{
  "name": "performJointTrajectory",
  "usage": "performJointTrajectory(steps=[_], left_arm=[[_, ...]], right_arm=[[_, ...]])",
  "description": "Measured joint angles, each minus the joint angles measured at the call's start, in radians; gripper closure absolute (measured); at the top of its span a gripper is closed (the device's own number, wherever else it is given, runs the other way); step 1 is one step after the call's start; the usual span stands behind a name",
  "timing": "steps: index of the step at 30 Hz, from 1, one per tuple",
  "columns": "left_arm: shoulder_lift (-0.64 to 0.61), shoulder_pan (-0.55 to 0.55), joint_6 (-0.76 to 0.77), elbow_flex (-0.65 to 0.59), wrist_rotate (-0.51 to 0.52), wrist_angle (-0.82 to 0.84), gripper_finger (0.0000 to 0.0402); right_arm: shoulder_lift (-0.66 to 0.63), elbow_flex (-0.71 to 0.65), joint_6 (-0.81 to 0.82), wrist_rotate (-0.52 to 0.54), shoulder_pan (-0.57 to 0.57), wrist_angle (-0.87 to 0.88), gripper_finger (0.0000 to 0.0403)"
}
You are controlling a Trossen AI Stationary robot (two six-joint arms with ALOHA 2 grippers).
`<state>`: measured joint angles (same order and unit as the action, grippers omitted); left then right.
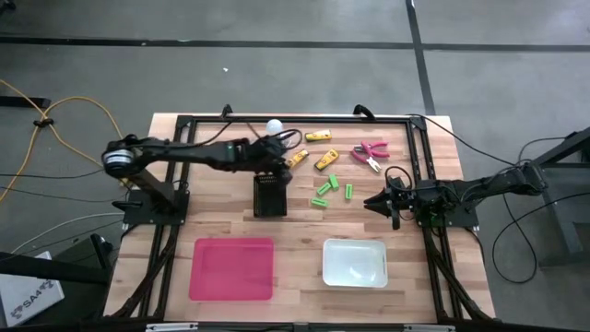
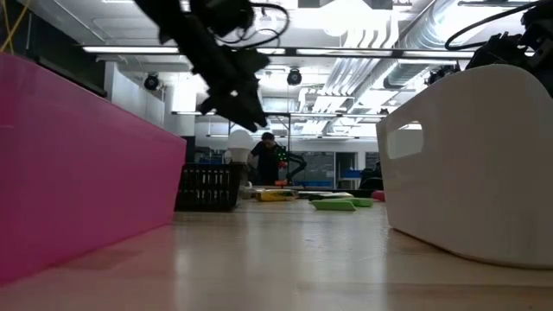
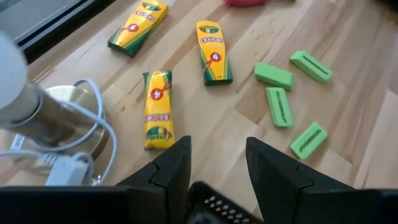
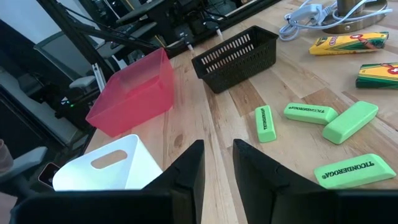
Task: Pick & Place School Supplies
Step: Put the yellow crayon box into the pink bin
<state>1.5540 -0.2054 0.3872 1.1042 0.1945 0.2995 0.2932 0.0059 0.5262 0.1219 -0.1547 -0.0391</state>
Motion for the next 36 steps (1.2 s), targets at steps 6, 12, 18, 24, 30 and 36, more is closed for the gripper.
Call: performJointTrajectory(steps=[6,12,18,24,30,36], left_arm=[[0.153,0.0,-0.001,0.221,0.001,0.187,0.0252],[0.274,-0.006,0.011,0.385,0.002,0.337,0.0252],[0.348,-0.031,0.064,0.448,0.002,0.418,0.0252],[0.373,-0.059,0.099,0.454,-0.008,0.428,0.0252],[0.375,-0.075,0.04,0.453,-0.006,0.43,0.0252],[0.375,-0.066,0.017,0.453,-0.005,0.426,0.0252]], right_arm=[[0.0,0.0,0.0,-0.001,0.0,0.0,0.0331],[0.0,0.0,0.0,0.0,0.0,-0.001,0.0331],[0.0,0.0,0.0,-0.001,0.0,-0.001,0.0331],[0.0,0.0,0.0,0.0,0.0,-0.002,0.0331],[0.0,0.0,0.0,-0.001,0.0,-0.002,0.0331],[0.0,0.0,0.0,-0.001,0.0,-0.002,0.0331]])
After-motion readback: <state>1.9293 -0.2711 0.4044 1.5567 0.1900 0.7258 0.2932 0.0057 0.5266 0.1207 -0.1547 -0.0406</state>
